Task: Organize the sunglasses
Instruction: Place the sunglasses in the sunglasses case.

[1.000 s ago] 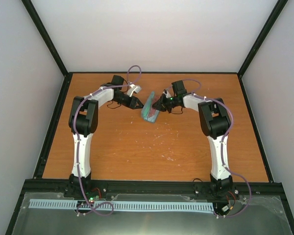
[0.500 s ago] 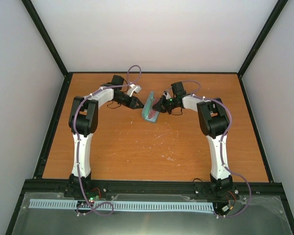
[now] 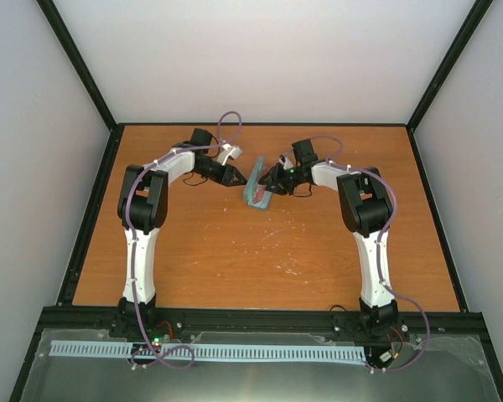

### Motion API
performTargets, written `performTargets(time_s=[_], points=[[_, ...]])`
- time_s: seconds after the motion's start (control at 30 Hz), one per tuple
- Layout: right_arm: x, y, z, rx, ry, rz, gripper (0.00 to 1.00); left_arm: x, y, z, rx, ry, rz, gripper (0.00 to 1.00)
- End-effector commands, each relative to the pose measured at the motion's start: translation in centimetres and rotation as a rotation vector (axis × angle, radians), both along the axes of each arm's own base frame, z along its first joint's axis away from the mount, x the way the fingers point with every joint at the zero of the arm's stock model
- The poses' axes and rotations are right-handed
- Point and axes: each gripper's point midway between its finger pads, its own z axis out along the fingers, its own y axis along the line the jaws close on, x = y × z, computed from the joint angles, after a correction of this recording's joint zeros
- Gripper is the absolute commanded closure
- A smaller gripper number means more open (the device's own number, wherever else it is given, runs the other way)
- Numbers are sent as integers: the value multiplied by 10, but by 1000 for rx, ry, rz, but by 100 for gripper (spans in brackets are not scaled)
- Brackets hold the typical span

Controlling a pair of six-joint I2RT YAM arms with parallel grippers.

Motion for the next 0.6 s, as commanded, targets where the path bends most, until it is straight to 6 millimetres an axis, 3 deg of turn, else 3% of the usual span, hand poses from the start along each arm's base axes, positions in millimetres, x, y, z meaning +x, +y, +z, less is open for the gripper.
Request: performTargets(time_s=[0.0,0.43,0.47,0.53,0.57], points=[[-4,-6,6,-64,-9,3,62,3,-5,22,-33,-42,-5,67],[-3,-13,22,-130,-39,13,61,2,-5,23,-36,-43,-5,67],[-2,-13,24,-129,-46,12,65,2,-5,23,-36,-43,-5,67],[0,-12,28,-126,-53,15,88,2,-5,24,-36,-44,-5,67],[1,-12,29,-125,-55,15,91,2,-5,23,-35,-44,-4,67]])
